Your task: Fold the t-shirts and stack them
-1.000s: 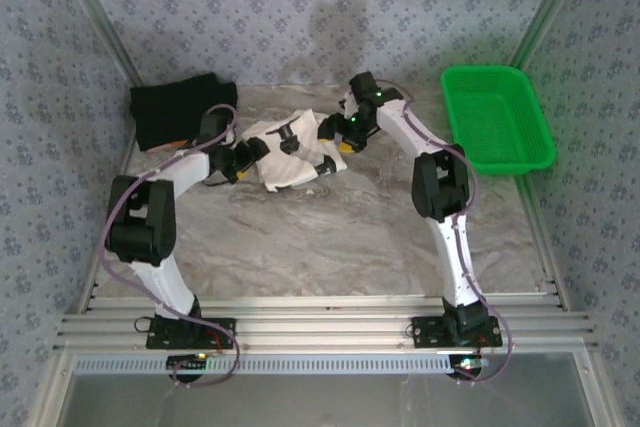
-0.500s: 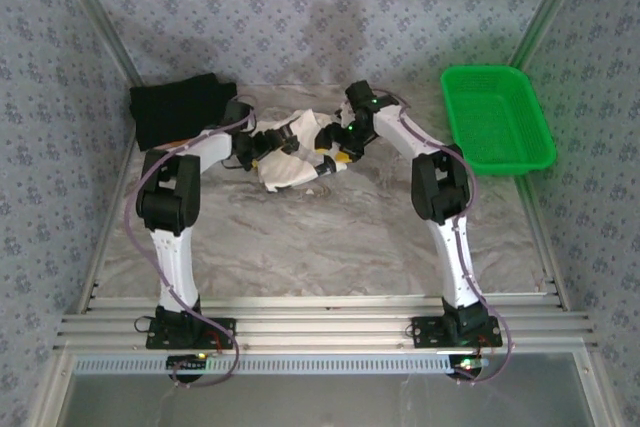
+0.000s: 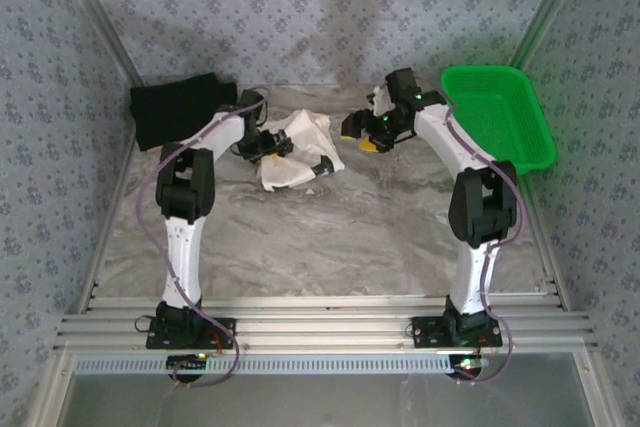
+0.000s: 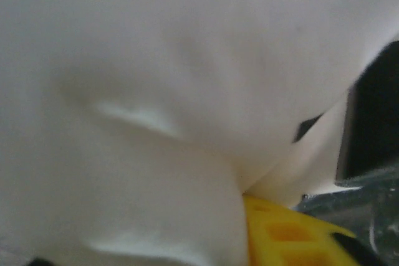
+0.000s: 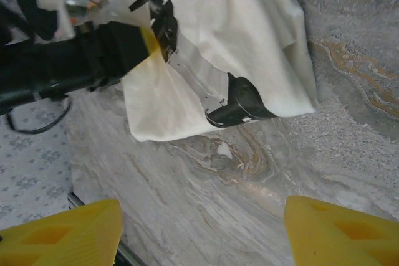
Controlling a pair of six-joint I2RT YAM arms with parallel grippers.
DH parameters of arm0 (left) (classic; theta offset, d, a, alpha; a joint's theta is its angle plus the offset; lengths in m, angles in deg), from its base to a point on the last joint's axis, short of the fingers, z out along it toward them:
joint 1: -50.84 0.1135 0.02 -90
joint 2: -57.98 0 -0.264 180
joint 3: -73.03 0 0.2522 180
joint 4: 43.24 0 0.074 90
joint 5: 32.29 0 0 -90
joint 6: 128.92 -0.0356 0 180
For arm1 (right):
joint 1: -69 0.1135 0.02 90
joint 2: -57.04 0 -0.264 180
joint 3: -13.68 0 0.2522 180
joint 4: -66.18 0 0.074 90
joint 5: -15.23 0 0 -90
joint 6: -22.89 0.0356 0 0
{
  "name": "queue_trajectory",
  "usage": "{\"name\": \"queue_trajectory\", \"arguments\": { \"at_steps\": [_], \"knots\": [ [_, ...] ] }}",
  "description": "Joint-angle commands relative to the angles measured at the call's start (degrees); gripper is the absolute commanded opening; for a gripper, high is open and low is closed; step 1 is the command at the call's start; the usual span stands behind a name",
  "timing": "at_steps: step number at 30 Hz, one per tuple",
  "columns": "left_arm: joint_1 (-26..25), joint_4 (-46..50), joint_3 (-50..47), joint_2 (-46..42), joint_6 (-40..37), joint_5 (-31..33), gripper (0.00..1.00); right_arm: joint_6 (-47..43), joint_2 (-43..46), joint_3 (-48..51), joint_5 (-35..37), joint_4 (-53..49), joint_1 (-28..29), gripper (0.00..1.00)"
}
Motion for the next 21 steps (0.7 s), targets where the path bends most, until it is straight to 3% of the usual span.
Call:
{"name": "queue_trajectory", "arguments": {
  "at_steps": [1,5,12,18,21],
  "knots": [
    [-3.66,4.45,6.4,5.36,-5.4,2.16,0.12,0.4,4.13,3.45,-3.73,1.36,0.67,0.72],
    [-3.83,8.81,11.36,4.69,-10.87,8.83,0.01,1.82,8.93,8.83,-4.51,3.98,0.89,0.72],
    [-3.74,13.05,18.92,1.63,-20.15,19.33,0.0,2.62,13.71,14.84,-5.54,7.35,0.89,0.75],
    [-3.67,17.45,31.12,3.11,-30.36,26.85,0.0,4.27,19.47,20.35,-5.75,14.37,1.19,0.9],
    [-2.75,17.29,33.84,2.84,-32.87,27.32,0.0,3.33,22.43,22.28,-5.53,14.89,1.74,0.94]
  ]
}}
